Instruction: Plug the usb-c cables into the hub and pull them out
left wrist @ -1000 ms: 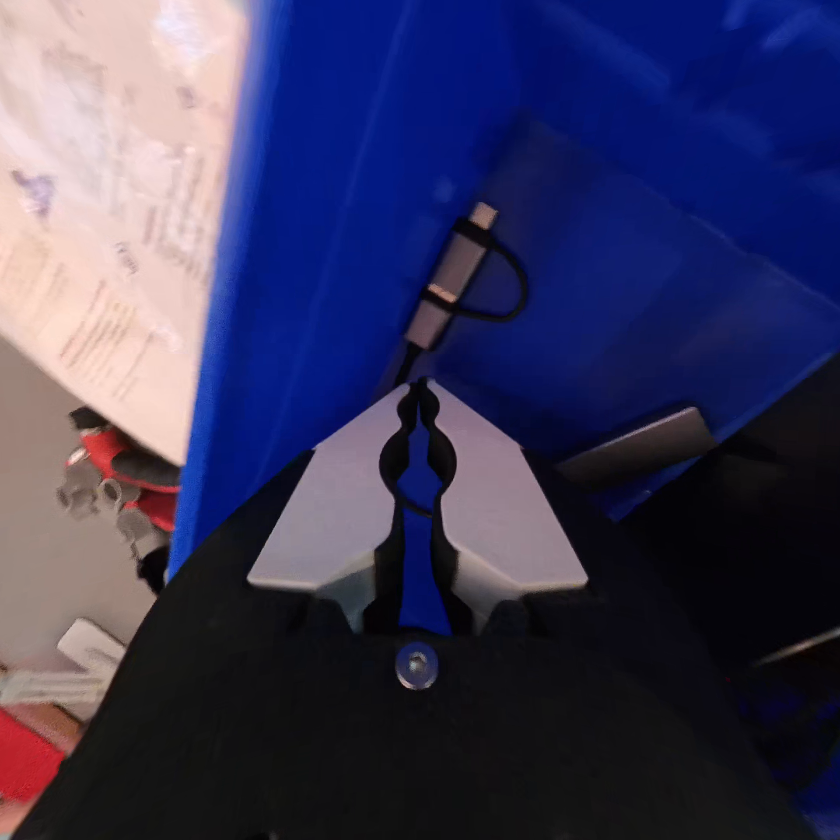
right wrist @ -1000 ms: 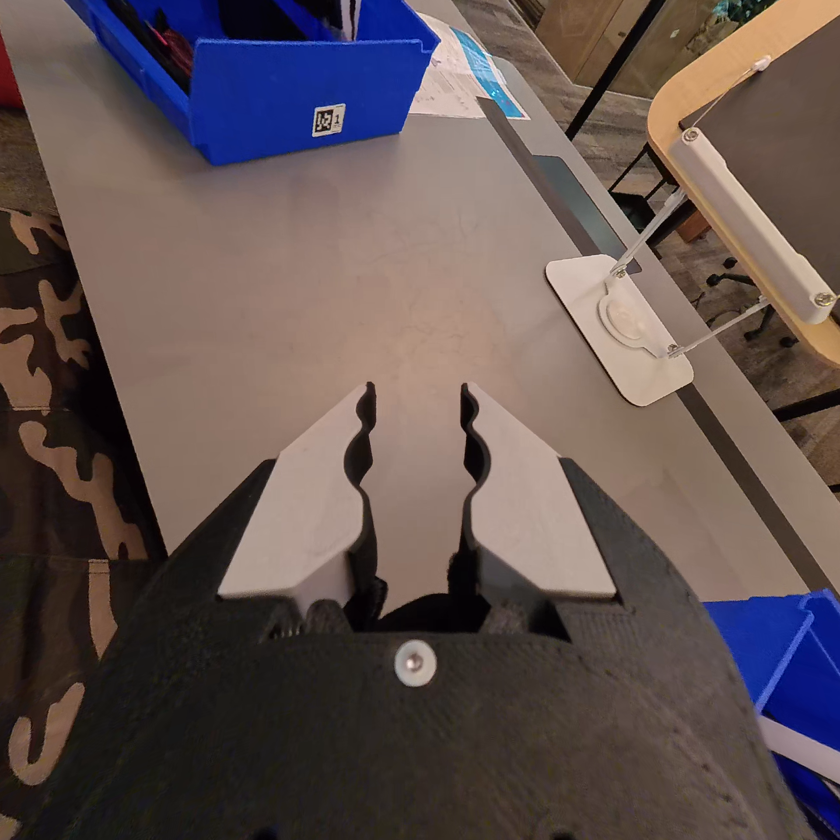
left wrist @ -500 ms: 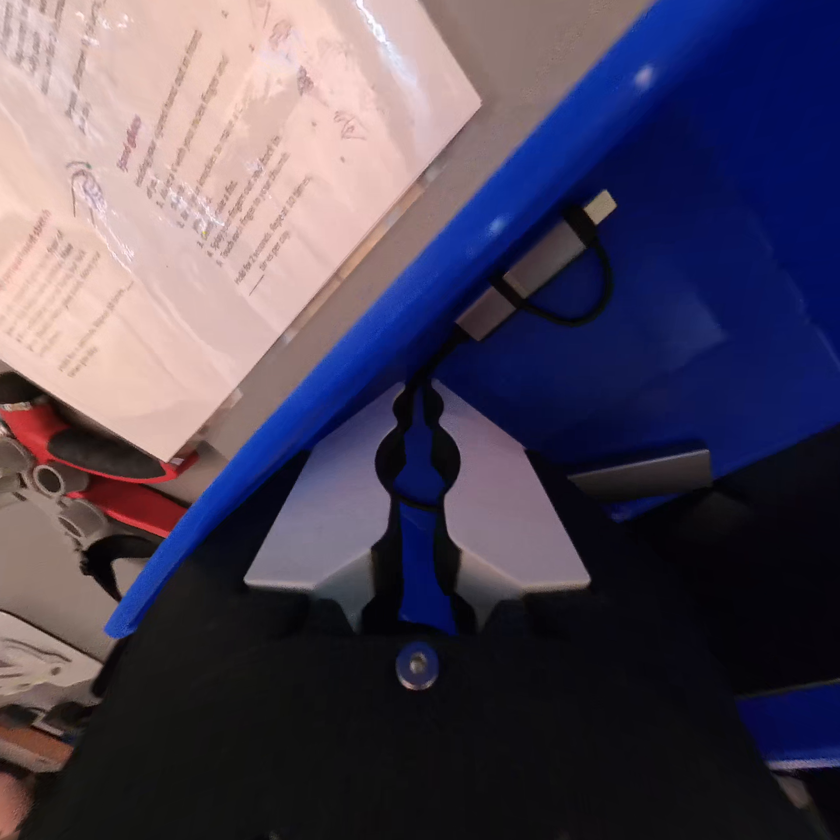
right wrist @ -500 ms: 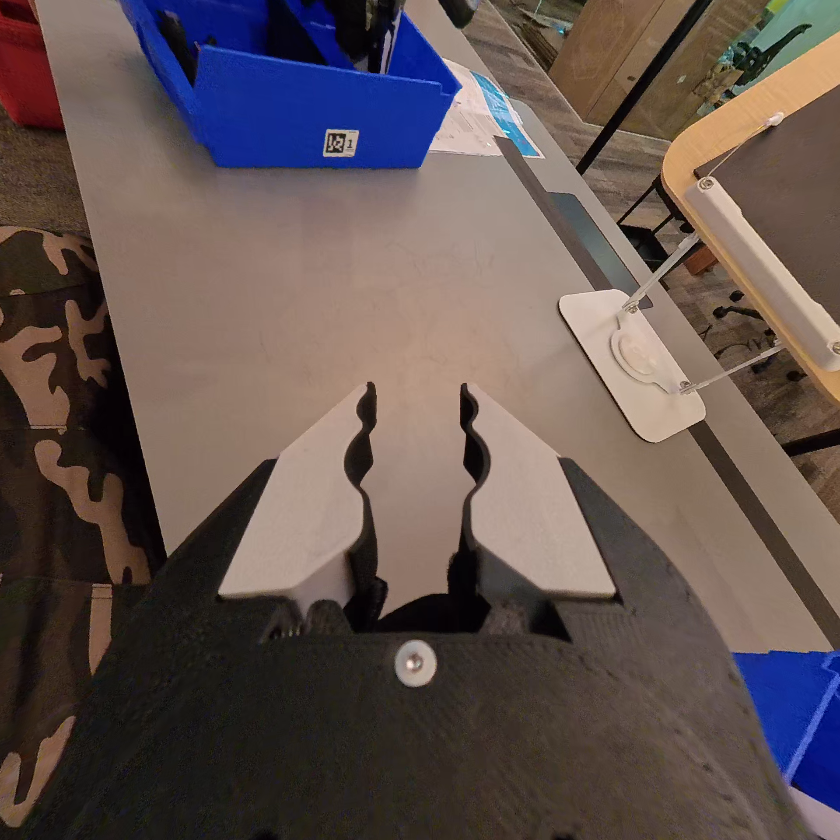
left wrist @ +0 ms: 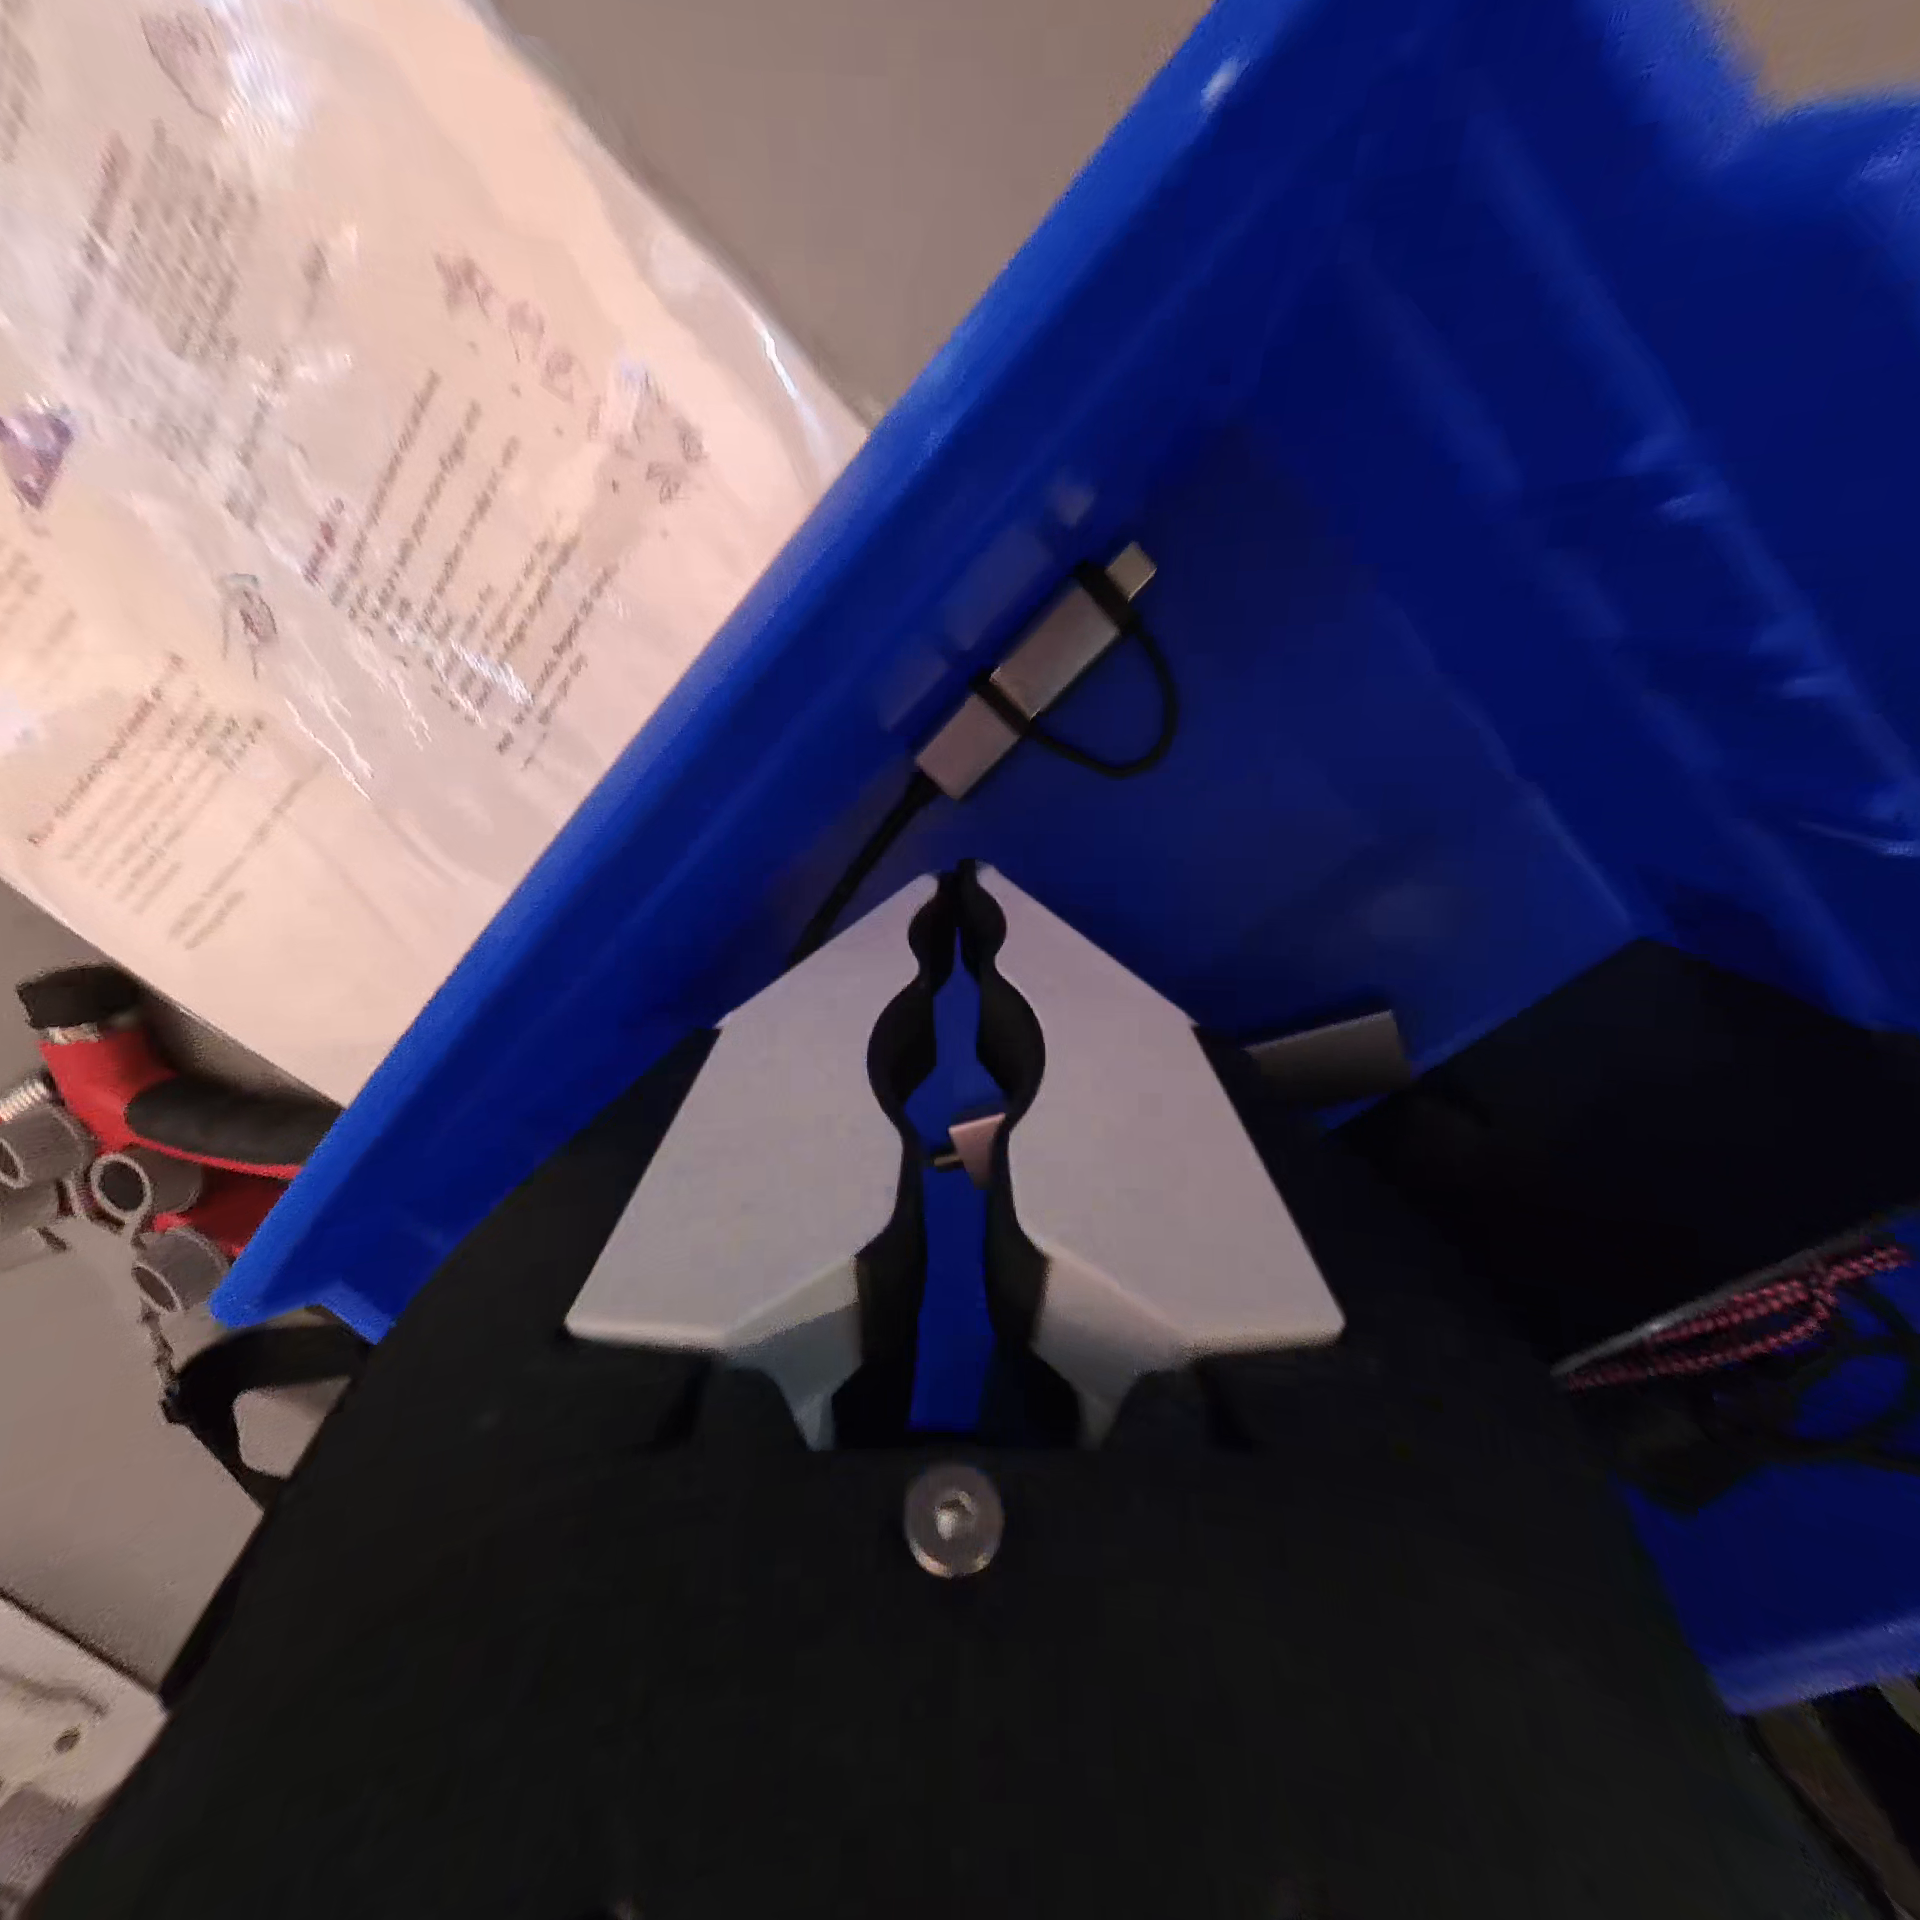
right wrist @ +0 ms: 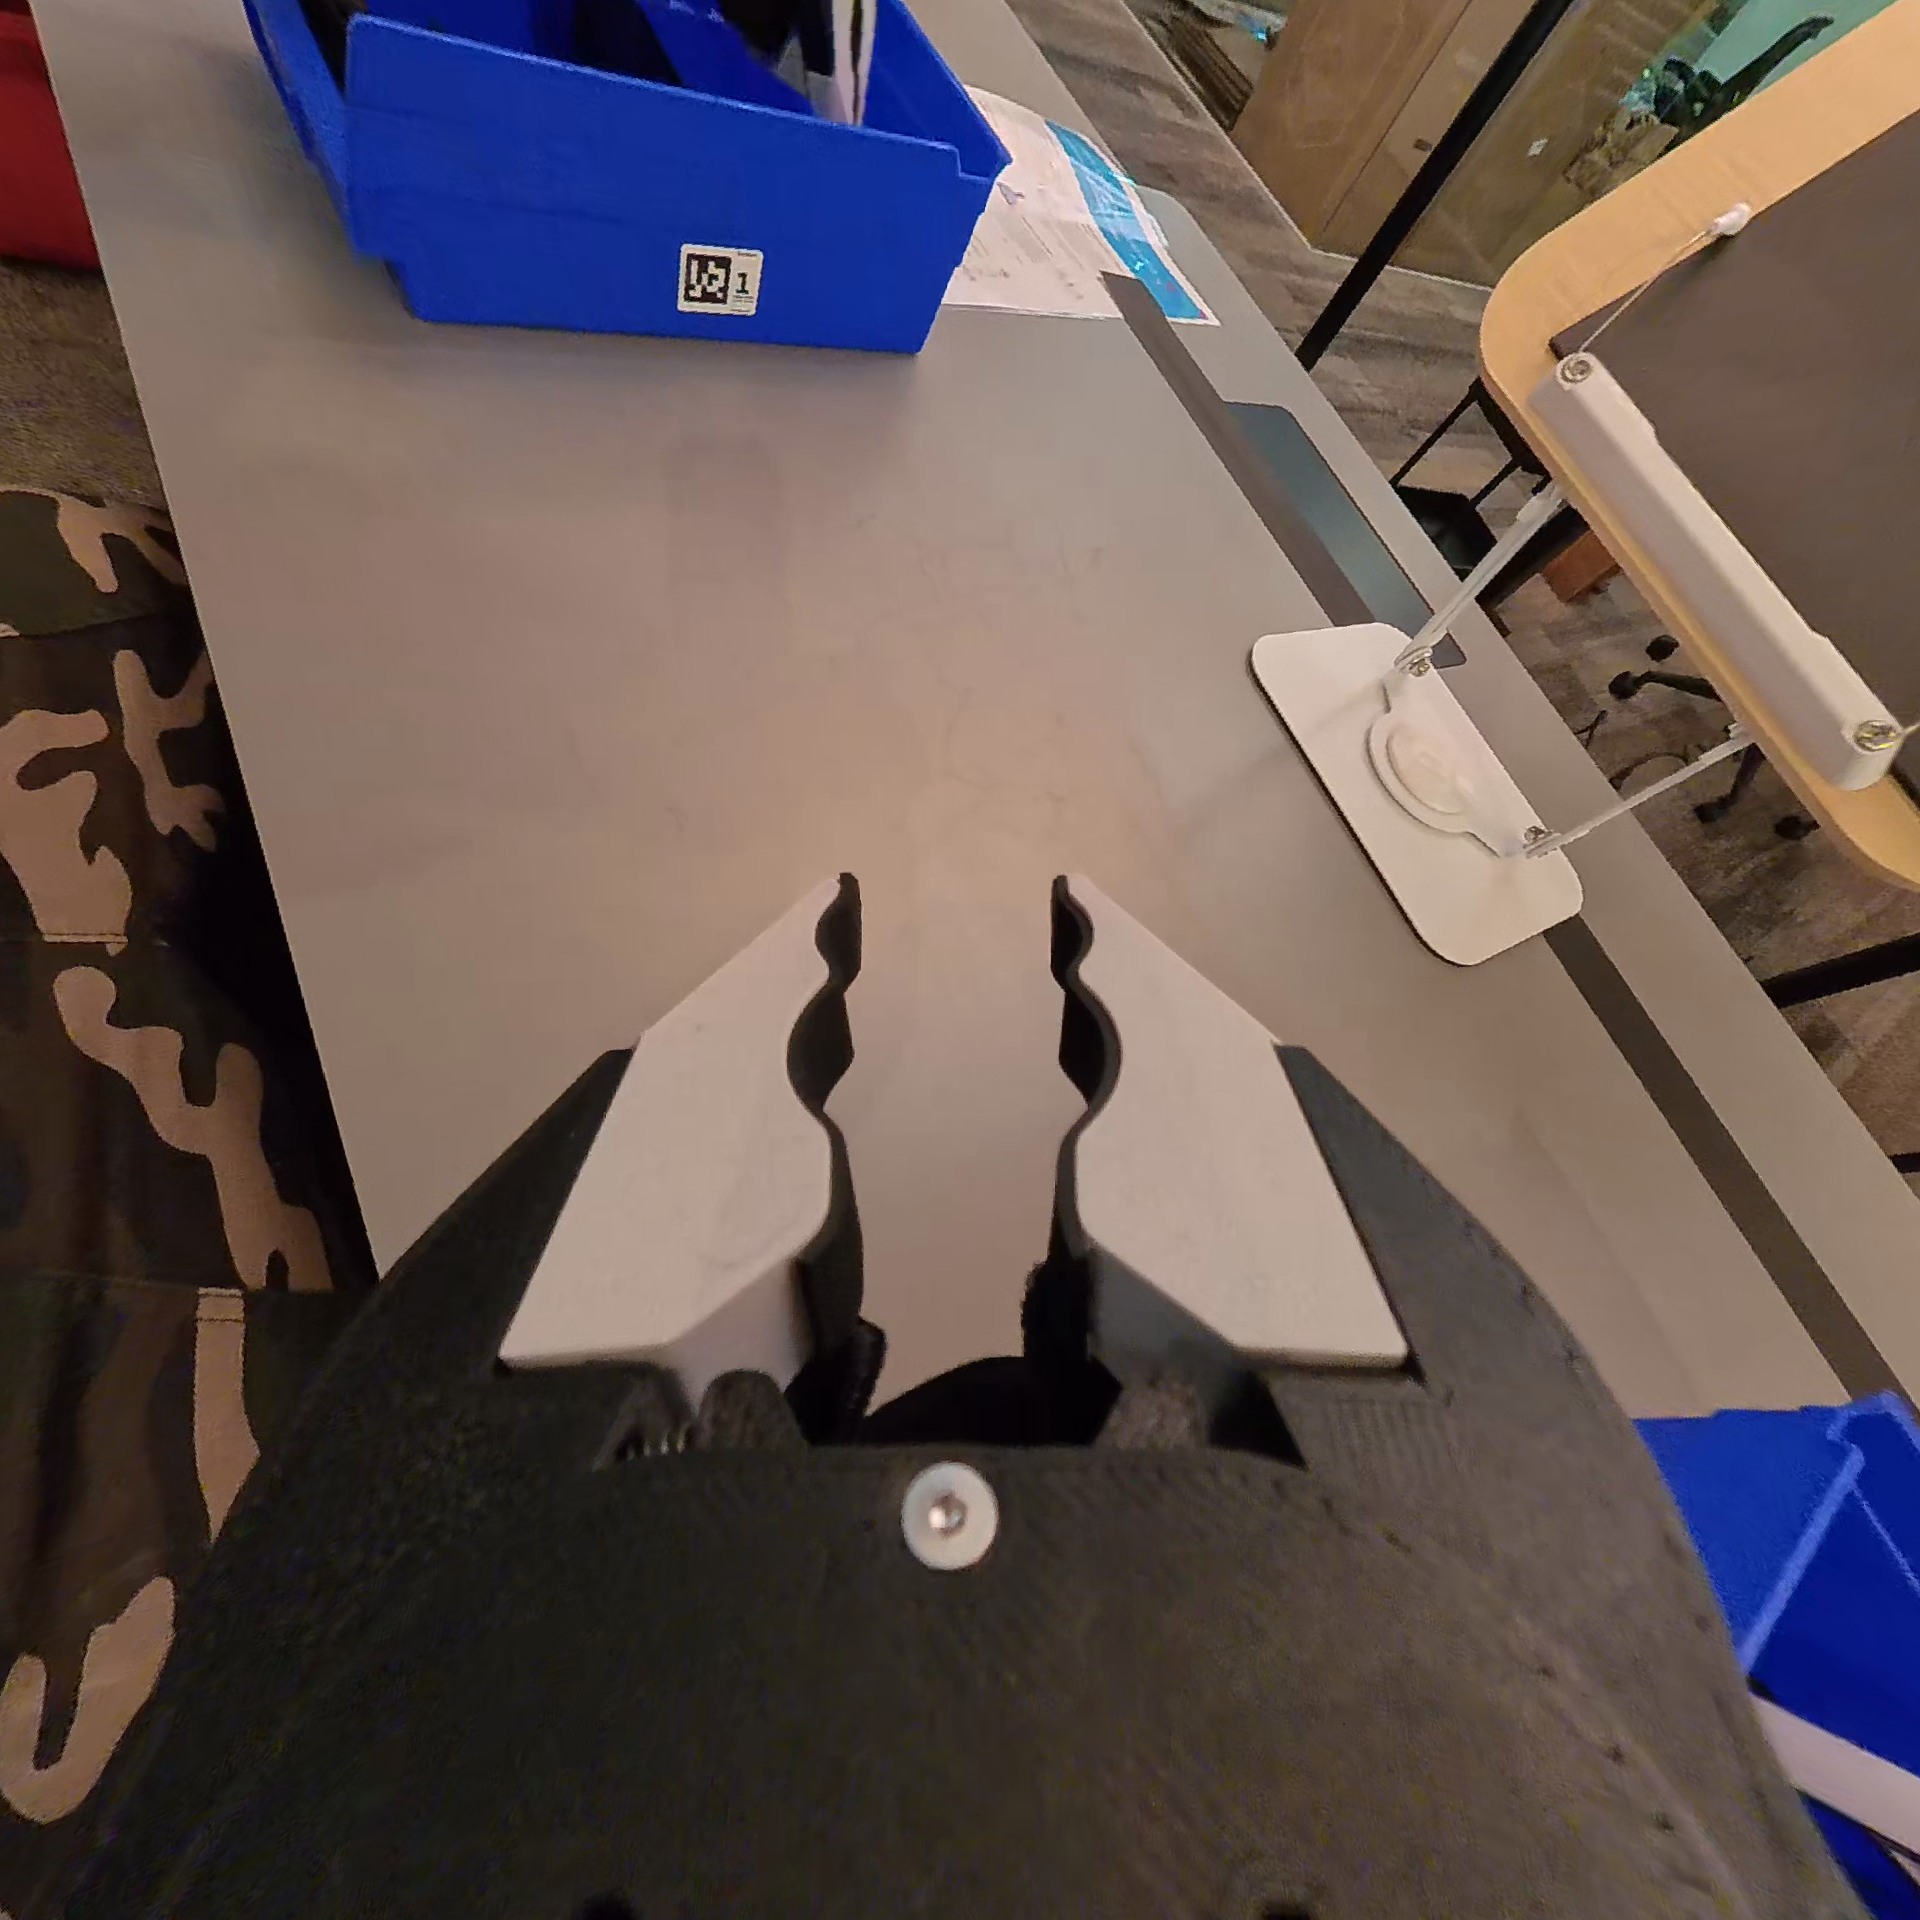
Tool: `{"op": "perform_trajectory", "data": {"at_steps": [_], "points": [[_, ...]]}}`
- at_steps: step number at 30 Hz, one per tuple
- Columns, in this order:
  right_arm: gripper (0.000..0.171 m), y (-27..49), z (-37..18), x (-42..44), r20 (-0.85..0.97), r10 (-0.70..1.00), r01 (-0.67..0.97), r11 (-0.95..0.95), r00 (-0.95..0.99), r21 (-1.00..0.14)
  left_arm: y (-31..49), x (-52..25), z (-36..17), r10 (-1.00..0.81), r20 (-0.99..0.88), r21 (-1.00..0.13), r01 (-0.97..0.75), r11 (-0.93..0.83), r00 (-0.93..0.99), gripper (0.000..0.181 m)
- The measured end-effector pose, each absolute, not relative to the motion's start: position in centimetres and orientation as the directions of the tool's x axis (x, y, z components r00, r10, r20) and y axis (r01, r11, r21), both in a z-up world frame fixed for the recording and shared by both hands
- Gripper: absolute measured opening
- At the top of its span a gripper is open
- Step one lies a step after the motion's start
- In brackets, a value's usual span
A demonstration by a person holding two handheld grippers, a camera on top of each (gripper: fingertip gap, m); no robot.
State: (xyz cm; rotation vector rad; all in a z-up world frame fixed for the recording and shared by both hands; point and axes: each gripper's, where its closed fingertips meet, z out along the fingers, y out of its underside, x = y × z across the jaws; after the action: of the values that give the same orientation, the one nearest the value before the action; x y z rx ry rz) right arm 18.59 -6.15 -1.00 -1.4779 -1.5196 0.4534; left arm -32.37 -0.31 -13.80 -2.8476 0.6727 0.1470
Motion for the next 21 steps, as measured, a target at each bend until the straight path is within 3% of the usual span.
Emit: {"op": "perform_trajectory", "data": {"at_steps": [2, 3, 7, 9, 16, 17, 18, 21], "points": [[0.034, -6.2, -1.2, 18.3, 0.354, 0.922, 0.574, 0.206, 0.159, -0.793, 0.5, -31.4, -13.3, -0.472, -0.163, -0.24, -0.498, -0.833, 0.867, 0.0], [0.034, -6.2, -1.3, 18.2, 0.355, 0.922, 0.574, 0.208, 0.156, -0.792, 0.7, -31.1, -13.4, -0.488, -0.18, -0.25, -0.52, -0.817, 0.854, 0.015], [0.034, -6.4, -1.4, 17.7, 0.356, 0.923, 0.573, 0.212, 0.149, -0.792, 0.3, -30.4, -16.1, -0.567, -0.195, -0.182, -0.598, -0.78, 0.8, 0.04], [0.034, -6.4, -1.4, 17.7, 0.355, 0.923, 0.574, 0.21, 0.151, -0.791, 1.0, -29.6, -16.3, -0.57, -0.166, -0.239, -0.593, -0.769, 0.805, 0.044], [0.034, -6.2, -1.6, 17.6, 0.347, 0.925, 0.576, 0.2, 0.157, -0.793, 2.4, -30.5, -16.2, -0.54, -0.13, -0.285, -0.553, -0.783, 0.832, 0.036], [0.034, -6.2, -1.5, 17.5, 0.346, 0.925, 0.573, 0.2, 0.158, -0.795, 2.5, -30.6, -16.2, -0.547, -0.142, -0.283, -0.563, -0.776, 0.825, 0.029], [0.034, -6.2, -1.5, 17.4, 0.346, 0.924, 0.571, 0.199, 0.16, -0.796, 1.7, -29.6, -16.2, -0.597, -0.077, -0.288, -0.591, -0.753, 0.799, 0.0], [0.034, -6.1, -1.7, 17.3, 0.347, 0.924, 0.574, 0.199, 0.161, -0.794, 1.6, -29.1, -16.7, -0.587, -0.095, -0.307, -0.585, -0.751, 0.804, 0.0]]}}
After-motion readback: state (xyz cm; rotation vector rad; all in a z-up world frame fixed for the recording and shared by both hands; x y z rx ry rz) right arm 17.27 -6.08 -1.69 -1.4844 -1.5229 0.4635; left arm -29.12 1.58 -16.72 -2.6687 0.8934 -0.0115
